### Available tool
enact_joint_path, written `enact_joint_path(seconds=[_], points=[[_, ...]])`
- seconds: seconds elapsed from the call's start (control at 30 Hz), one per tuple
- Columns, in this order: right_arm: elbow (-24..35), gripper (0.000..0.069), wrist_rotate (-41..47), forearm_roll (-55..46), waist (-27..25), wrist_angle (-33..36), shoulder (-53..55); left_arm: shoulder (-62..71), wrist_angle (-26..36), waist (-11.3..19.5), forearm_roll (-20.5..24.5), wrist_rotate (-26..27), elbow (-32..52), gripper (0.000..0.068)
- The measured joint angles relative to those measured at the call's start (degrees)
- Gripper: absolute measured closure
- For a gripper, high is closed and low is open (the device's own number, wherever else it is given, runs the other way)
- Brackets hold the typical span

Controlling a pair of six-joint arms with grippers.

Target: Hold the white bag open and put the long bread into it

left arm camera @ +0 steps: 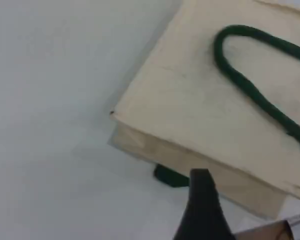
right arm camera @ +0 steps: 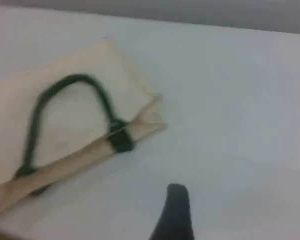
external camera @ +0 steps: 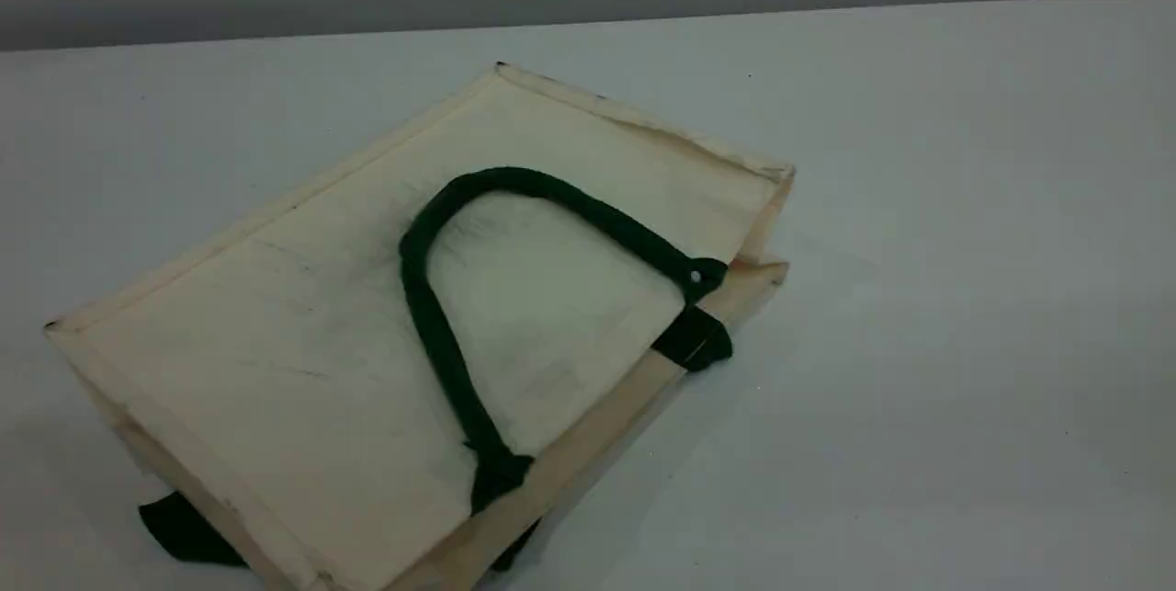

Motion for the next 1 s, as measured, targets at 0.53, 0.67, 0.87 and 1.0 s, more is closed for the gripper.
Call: enact_joint_path(seconds=[0.53,0.67,0.87,1.0], points=[[-0.1,0.0113,0.0,0.0,-14.3,0.1,-2.1,-2.9,0.1,5.7,0.0,0.1,0.0,0.023],[-0.1,0.0113,0.0,0.0,-14.3,0.1,-2.0,-6.7,0.1,5.7,-0.1,0.1,-0.1,0.023],[-0.1,0.0113,-0.1,0.0,-14.3,0.1,-2.0,-6.7,0.1,5.2,-0.1,0.1,-0.1,0.023],[-0.1,0.0113,-0.1,0.0,-14.3,0.1,-2.0,-6.7,0.1,5.1,-0.1,0.1,-0.1,0.023]])
